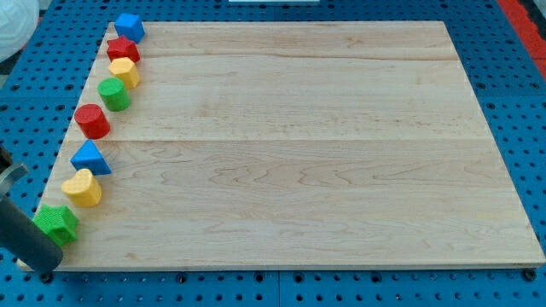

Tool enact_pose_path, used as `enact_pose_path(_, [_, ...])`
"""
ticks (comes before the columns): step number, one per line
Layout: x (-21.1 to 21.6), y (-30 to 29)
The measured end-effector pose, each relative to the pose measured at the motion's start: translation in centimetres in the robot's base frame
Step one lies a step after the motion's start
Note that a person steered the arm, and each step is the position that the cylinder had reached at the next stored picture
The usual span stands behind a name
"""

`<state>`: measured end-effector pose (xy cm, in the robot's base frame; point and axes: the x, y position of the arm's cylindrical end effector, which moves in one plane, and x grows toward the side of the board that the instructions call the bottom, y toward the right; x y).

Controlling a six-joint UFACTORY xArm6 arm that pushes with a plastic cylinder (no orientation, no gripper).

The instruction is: Move the green star to the right

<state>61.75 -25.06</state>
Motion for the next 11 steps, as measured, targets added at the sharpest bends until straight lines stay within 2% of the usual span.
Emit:
enact_pose_path(1, [0.0, -0.1])
enact_pose_path(4, [-0.4, -5.4])
enact_pose_path(5, [-3.2, -3.8])
enact_pose_path(6, [-3.5, 4.0])
enact_pose_path(7, [-3.0, 5.5])
enact_pose_path(8, [-1.7, 1.8])
enact_pose_path(11, [-2.9, 2.3])
